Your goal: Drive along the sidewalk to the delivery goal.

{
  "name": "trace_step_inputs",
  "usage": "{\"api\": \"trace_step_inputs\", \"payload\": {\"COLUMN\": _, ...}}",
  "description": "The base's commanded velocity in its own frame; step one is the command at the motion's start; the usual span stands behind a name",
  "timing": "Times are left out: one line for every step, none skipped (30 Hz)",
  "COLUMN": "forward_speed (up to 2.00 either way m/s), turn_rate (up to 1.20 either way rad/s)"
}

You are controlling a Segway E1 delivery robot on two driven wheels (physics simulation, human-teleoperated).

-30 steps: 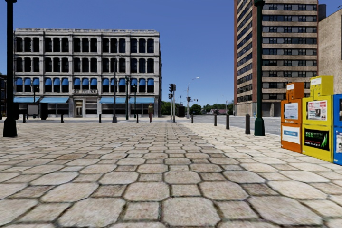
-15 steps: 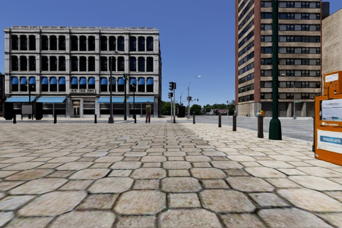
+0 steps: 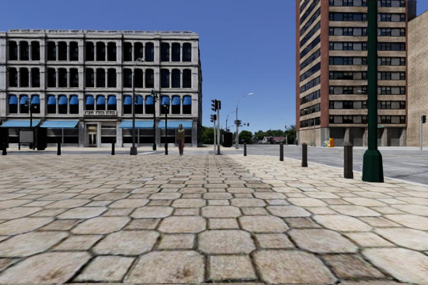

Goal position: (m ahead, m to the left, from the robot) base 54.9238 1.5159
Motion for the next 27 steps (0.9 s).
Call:
{"api": "trace_step_inputs", "payload": {"forward_speed": 2.0, "turn_rate": 0.0}}
{"api": "trace_step_inputs", "payload": {"forward_speed": 2.0, "turn_rate": 0.0}}
{"api": "trace_step_inputs", "payload": {"forward_speed": 2.0, "turn_rate": 0.0}}
{"api": "trace_step_inputs", "payload": {"forward_speed": 2.0, "turn_rate": 0.0}}
{"api": "trace_step_inputs", "payload": {"forward_speed": 2.0, "turn_rate": 0.0}}
{"api": "trace_step_inputs", "payload": {"forward_speed": 2.0, "turn_rate": 0.0}}
{"api": "trace_step_inputs", "payload": {"forward_speed": 2.0, "turn_rate": 0.0}}
{"api": "trace_step_inputs", "payload": {"forward_speed": 2.0, "turn_rate": 0.0}}
{"api": "trace_step_inputs", "payload": {"forward_speed": 2.0, "turn_rate": 0.0}}
{"api": "trace_step_inputs", "payload": {"forward_speed": 2.0, "turn_rate": 0.0}}
{"api": "trace_step_inputs", "payload": {"forward_speed": 2.0, "turn_rate": 0.0}}
{"api": "trace_step_inputs", "payload": {"forward_speed": 2.0, "turn_rate": 0.0}}
{"api": "trace_step_inputs", "payload": {"forward_speed": 2.0, "turn_rate": 0.0}}
{"api": "trace_step_inputs", "payload": {"forward_speed": 2.0, "turn_rate": 0.0}}
{"api": "trace_step_inputs", "payload": {"forward_speed": 2.0, "turn_rate": 0.0}}
{"api": "trace_step_inputs", "payload": {"forward_speed": 2.0, "turn_rate": 0.0}}
{"api": "trace_step_inputs", "payload": {"forward_speed": 2.0, "turn_rate": 0.0}}
{"api": "trace_step_inputs", "payload": {"forward_speed": 2.0, "turn_rate": 0.0}}
{"api": "trace_step_inputs", "payload": {"forward_speed": 2.0, "turn_rate": 0.0}}
{"api": "trace_step_inputs", "payload": {"forward_speed": 2.0, "turn_rate": 0.0}}
{"api": "trace_step_inputs", "payload": {"forward_speed": 2.0, "turn_rate": 0.0}}
{"api": "trace_step_inputs", "payload": {"forward_speed": 2.0, "turn_rate": 0.0}}
{"api": "trace_step_inputs", "payload": {"forward_speed": 2.0, "turn_rate": 0.0}}
{"api": "trace_step_inputs", "payload": {"forward_speed": 2.0, "turn_rate": 0.0}}
{"api": "trace_step_inputs", "payload": {"forward_speed": 2.0, "turn_rate": 0.0}}
{"api": "trace_step_inputs", "payload": {"forward_speed": 2.0, "turn_rate": 0.0}}
{"api": "trace_step_inputs", "payload": {"forward_speed": 2.0, "turn_rate": 0.0}}
